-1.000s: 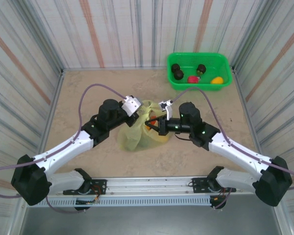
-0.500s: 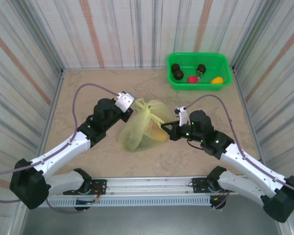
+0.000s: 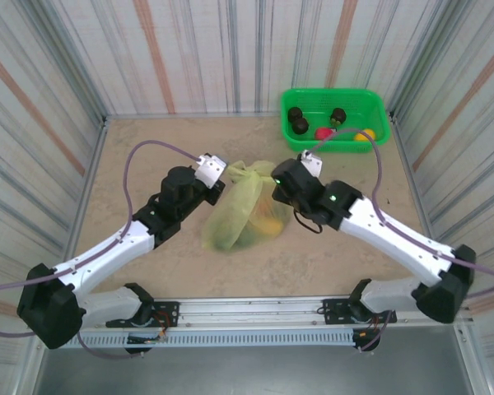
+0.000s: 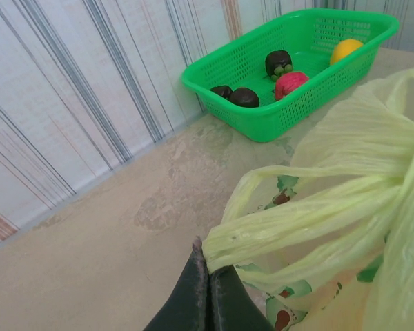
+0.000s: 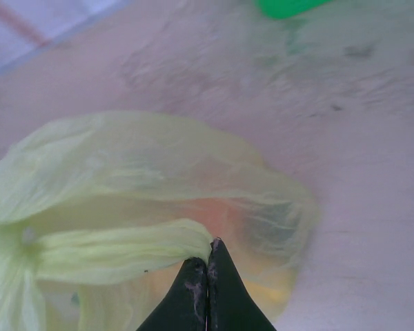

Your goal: Place the fake fruits into the plastic bag and tie a complex knot

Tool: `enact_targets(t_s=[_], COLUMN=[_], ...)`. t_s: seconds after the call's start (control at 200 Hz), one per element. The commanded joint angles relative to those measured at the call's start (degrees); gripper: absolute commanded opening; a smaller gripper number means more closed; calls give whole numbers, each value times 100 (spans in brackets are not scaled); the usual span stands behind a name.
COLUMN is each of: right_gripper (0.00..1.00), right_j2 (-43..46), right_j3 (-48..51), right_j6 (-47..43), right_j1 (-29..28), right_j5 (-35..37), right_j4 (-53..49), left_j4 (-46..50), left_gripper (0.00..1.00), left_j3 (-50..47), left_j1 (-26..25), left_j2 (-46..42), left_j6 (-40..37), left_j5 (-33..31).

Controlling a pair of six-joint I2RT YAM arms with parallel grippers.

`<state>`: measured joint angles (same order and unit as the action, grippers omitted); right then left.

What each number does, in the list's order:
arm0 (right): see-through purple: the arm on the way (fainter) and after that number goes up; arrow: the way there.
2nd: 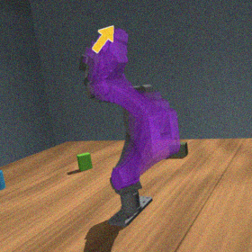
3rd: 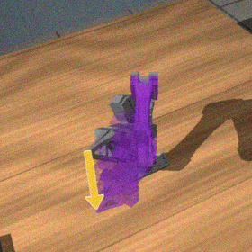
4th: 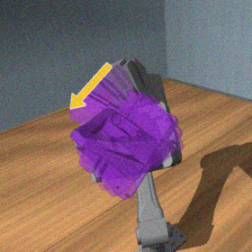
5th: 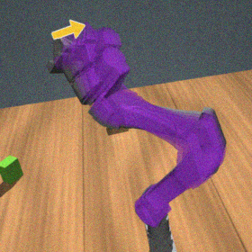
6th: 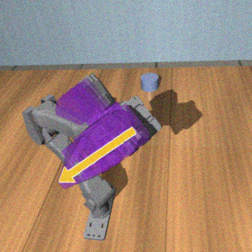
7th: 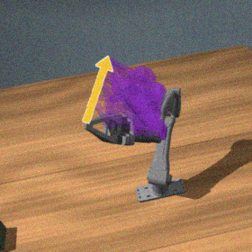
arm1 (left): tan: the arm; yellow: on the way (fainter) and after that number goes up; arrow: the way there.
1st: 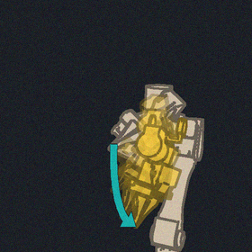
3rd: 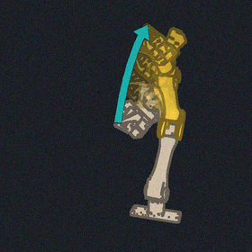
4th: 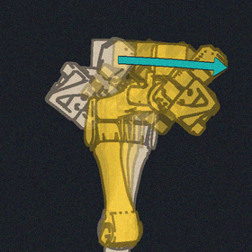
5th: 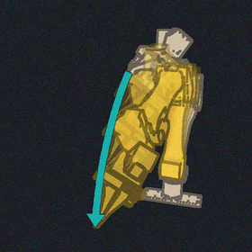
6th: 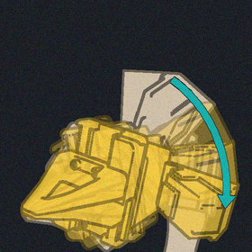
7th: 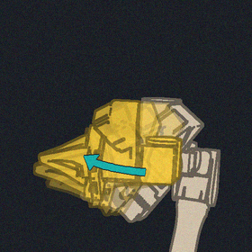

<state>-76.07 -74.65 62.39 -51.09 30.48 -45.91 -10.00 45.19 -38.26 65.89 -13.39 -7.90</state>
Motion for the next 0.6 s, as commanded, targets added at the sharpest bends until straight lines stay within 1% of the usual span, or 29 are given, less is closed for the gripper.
enact_targets(t_s=[0.0, 0.06, 0.125, 0.215, 0.276, 0.371, 0.481, 0.596], right_gripper=[0, 0, 0, 0, 0, 0, 0, 0], right_j2=[-887, -1362, -1690, -1886, -1846, -1669, -1432, -1100], right_j3=[-909, -1469, -1807, -1912, -1836, -1528, -1099, -484], right_j6=[1500, 2021, 2572, 3265, 3606, 3657, 3663, 3580], right_j1=[-242, -319, -315, -249, -212, -140, 36, 279], right_j5=[1591, 1850, 1981, 2019, 2073, 2097, 1951, 1731], right_j4=[-2087, -2857, -3524, -4173, -4447, -4369, -4172, -3752], left_j4=[2, -15, -20, -63, -93, -125, -99, -81], left_gripper=[0, 0, 0, 0, 0, 0, 0, 0], left_j3=[142, 132, 113, 95, 82, 44, 56, 38], left_j1=[11, 9, 4, 9, 14, 128, 217, 328], left_j2=[-5, -10, -5, 32, 52, 72, 137, 241], left_j6=[167, 186, 204, 235, 270, 431, 455, 521], left_j5=[-324, -370, -506, -747, -921, -948, -965, -979])
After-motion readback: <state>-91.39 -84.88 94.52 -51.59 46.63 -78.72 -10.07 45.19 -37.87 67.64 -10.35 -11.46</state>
